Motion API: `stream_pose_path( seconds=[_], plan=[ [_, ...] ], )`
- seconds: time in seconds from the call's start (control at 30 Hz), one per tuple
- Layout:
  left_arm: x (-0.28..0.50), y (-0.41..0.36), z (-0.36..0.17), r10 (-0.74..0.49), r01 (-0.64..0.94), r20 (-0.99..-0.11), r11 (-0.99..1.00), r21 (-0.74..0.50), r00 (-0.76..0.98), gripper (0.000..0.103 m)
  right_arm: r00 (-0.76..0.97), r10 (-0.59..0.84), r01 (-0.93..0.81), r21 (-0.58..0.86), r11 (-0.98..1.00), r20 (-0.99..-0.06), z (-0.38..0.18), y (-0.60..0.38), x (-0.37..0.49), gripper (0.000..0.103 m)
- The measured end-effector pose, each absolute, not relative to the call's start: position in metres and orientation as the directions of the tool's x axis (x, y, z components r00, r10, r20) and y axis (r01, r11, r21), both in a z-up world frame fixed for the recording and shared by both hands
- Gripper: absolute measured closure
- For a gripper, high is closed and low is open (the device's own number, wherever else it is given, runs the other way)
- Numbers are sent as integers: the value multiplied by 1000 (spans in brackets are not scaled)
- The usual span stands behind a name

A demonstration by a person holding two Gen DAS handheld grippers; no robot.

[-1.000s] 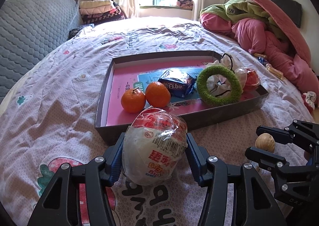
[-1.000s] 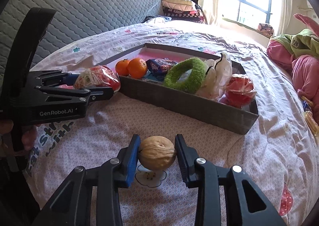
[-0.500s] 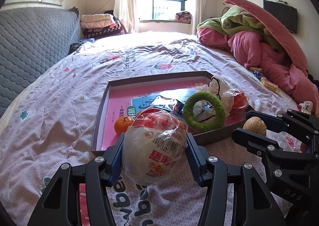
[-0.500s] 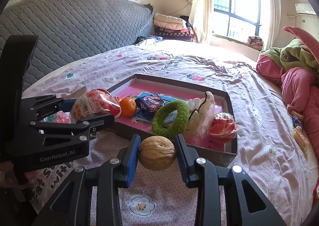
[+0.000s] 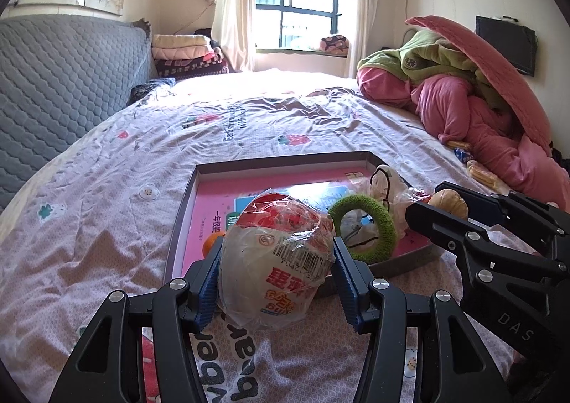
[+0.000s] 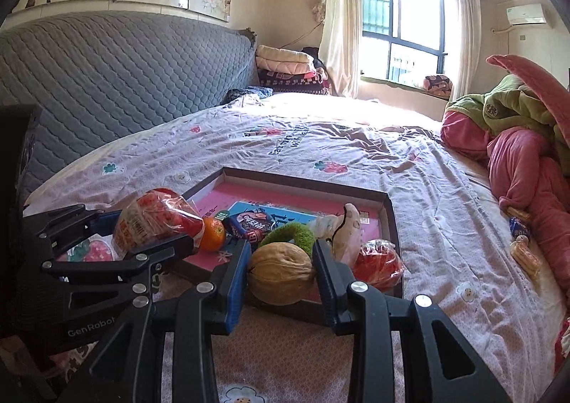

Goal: Organize objects
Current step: 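Lift the bun with left tool while right tool carries the walnut over the tray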

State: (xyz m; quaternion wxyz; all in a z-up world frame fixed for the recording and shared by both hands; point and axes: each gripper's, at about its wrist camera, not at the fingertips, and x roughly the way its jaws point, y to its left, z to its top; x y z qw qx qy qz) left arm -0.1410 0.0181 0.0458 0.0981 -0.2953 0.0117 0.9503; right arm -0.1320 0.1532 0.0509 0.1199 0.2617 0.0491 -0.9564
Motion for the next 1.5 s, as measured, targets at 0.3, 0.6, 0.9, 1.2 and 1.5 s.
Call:
stream_pose_path(
  seconds=[0.3,0.6,0.9,1.2,1.5],
  plan=[
    [-148,10,57,145,-157,-526,-987,-22,-838,45,-872,-183,236,-61,-970,-453,66,145,-135,67],
    [-163,-15,67,96,-93,-505,-995,-32,-858,45,-897,-169,219,-80,-972,-409,75,138,-143,67],
    [-181,-48,66,49,-21,-517,-998,-61,-855,45,-895,-188,230,-58,-971,-405,76,133,-159,67],
    [-185,-49,55,46,-25,-542,-999,-46,-839,45,-875,-205,257,-62,-964,-438,65,122,-168,67],
    [-190,-32,40,73,-68,-591,-997,-32,-804,45,-836,-205,285,-84,-955,-509,41,111,-176,67]
  ],
)
